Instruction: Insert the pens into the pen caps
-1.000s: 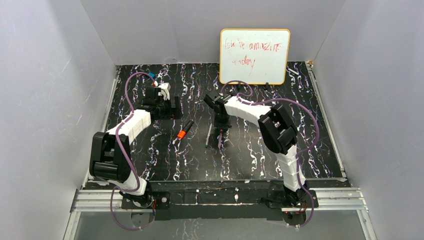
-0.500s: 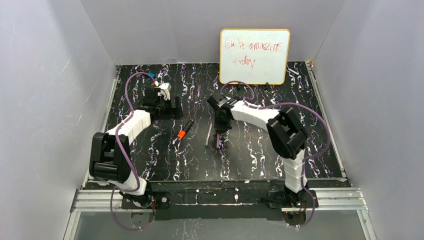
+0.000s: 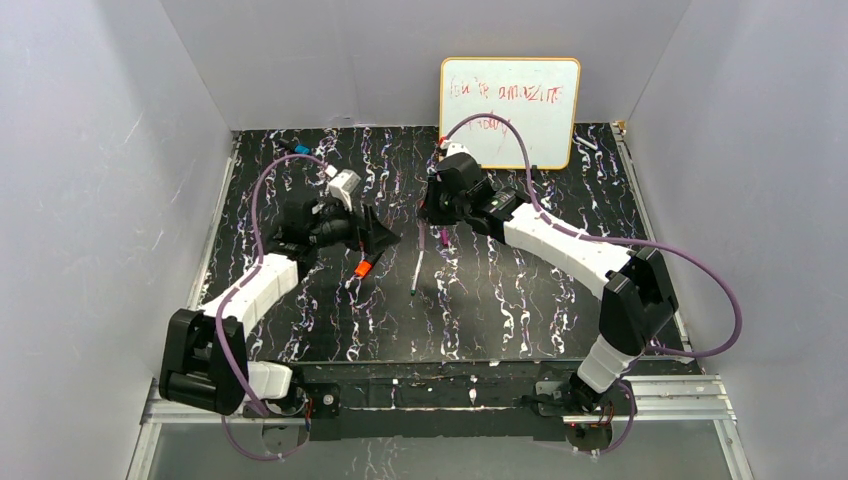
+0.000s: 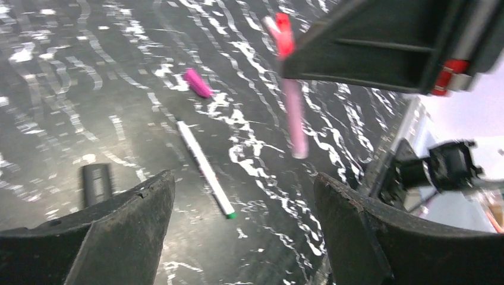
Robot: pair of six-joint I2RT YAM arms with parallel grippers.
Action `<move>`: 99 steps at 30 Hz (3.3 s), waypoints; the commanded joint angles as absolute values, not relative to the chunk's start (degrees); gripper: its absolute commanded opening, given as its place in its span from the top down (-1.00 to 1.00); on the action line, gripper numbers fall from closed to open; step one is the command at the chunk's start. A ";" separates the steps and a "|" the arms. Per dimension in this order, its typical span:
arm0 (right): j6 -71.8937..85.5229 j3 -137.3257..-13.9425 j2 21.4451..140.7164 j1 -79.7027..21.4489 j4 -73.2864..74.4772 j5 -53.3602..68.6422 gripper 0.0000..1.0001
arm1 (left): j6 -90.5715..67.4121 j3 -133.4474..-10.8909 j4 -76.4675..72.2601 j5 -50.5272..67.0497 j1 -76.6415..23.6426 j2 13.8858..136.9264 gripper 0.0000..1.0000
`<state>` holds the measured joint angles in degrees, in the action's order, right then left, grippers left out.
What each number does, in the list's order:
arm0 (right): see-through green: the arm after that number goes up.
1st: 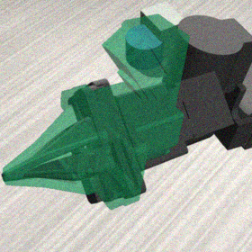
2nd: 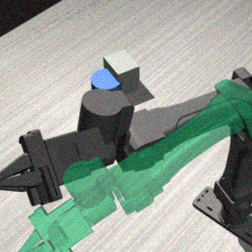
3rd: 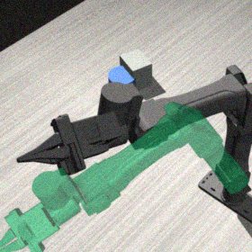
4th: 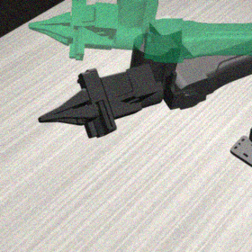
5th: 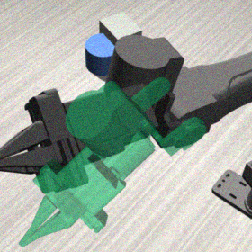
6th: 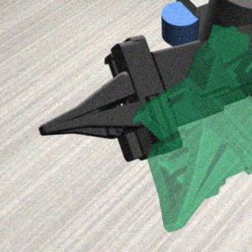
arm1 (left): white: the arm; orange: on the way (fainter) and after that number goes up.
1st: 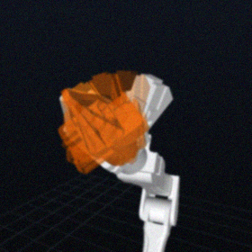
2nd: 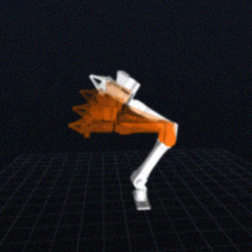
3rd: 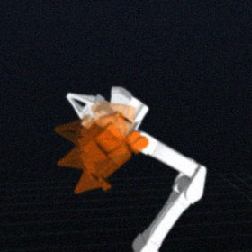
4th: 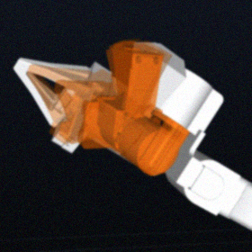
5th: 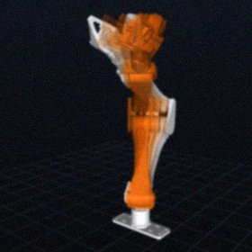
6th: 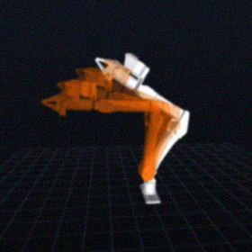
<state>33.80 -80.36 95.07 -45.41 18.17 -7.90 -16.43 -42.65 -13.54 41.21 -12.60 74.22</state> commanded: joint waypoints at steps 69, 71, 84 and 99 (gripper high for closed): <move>14.68 -77.95 94.25 -20.55 33.86 -10.86 -0.42 | -12.15 -44.82 -11.54 36.22 -22.30 78.93 1.00; 10.59 -75.81 94.33 -20.29 28.87 -10.09 -0.28 | -12.15 -44.91 -11.41 36.52 -22.16 78.73 1.00; 1.46 -74.18 100.05 -15.61 20.96 -9.87 -0.07 | -11.49 -45.53 -9.20 36.91 -21.71 78.48 1.00; 2.36 -72.73 107.76 -15.16 17.67 -4.34 0.01 | -11.47 -45.70 -8.26 36.89 -21.45 79.42 1.00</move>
